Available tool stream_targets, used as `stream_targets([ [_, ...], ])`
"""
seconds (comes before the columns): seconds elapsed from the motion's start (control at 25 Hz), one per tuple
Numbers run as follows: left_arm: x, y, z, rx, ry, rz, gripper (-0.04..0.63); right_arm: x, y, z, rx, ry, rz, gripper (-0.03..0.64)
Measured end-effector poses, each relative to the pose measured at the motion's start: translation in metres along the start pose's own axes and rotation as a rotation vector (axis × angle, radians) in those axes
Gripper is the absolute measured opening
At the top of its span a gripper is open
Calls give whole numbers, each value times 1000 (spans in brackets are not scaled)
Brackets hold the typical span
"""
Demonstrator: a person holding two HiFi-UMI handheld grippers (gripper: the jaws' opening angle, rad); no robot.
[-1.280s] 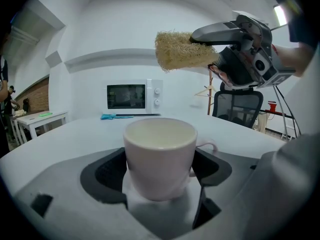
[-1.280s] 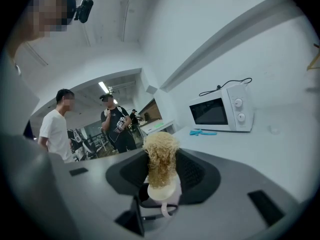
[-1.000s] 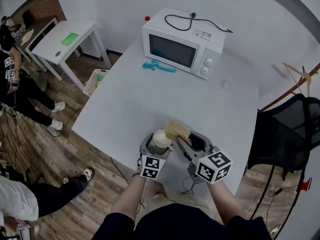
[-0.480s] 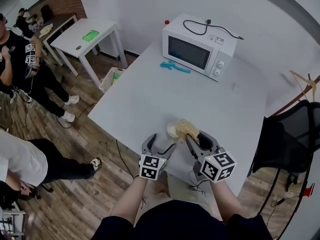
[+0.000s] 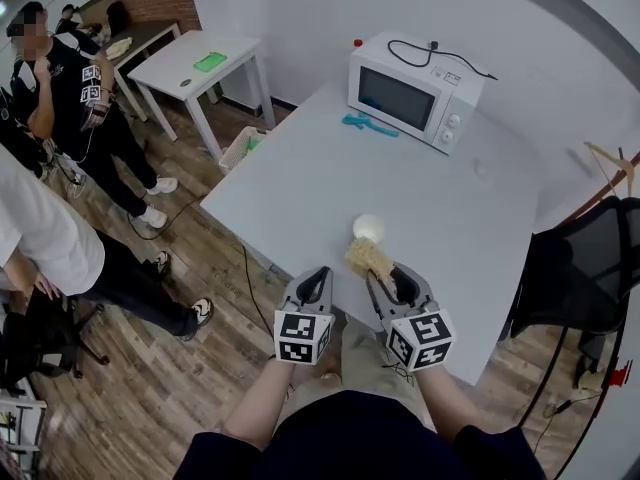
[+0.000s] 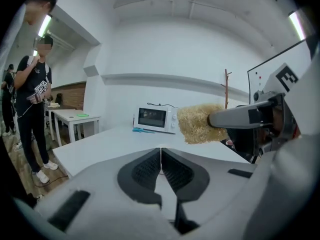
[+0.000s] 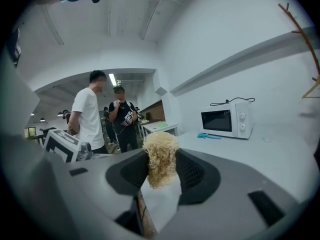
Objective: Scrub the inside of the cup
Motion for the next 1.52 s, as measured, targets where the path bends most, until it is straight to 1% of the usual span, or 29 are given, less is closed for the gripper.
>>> stream_targets([
  [0.32,60,-7,13,16,-14,20,17,32,20,-32,9,18,27,161],
  [0.56,89,-6,19,14,-22,26,16,50,30,-47,16,20,33,161],
  [0.92,104,-7,23,8,-25,32,16,58,30,-61,31,19,37,160],
  [1.52,106,-8,26,3,-12,30,15,58,24,-67,34,9,47,160],
])
Point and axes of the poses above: the fingertips, and each gripper's own axes: x backward along the fingers, z to its right, y out of its underside, the point moved 5 cm from there along x, backward along the fingers, and after that the axes turned 7 degrees about -x, right-handed, at the moved point
